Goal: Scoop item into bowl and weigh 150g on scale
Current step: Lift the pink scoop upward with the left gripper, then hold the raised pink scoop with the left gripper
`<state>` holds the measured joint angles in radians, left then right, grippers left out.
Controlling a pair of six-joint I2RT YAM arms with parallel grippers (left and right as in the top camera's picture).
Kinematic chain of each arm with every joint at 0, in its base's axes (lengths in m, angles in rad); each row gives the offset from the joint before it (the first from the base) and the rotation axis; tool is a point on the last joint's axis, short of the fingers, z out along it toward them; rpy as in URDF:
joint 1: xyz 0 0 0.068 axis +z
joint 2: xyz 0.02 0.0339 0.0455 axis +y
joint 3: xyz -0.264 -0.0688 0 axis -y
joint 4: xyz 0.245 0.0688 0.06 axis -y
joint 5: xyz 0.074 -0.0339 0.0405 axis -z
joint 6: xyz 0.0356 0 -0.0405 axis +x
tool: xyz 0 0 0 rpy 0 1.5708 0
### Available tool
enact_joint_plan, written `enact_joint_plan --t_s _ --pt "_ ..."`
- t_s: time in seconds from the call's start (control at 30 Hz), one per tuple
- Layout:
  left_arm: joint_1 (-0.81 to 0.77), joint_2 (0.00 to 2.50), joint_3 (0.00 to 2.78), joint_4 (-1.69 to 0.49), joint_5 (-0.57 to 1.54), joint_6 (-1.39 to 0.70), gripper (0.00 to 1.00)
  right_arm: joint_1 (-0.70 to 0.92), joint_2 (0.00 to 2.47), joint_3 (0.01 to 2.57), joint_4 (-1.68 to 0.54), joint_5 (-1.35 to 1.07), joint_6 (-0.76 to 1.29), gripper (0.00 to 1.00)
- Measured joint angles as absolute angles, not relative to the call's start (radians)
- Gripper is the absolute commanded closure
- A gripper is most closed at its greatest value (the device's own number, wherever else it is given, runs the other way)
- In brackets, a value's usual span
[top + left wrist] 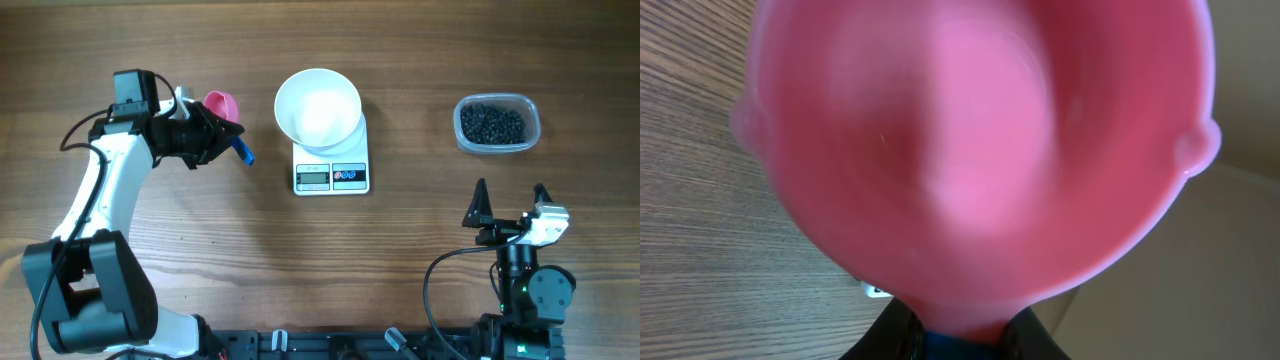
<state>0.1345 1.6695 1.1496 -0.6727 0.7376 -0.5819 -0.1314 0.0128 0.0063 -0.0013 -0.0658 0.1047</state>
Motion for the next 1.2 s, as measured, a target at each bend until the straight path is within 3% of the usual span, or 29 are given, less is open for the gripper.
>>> enact_joint_plan --t_s 1.2 --pt "0.134 1.67 1.15 -0.613 0.731 -0.617 0.96 -0.131 0.013 0.006 -0.001 -0.066 0.105 0.0"
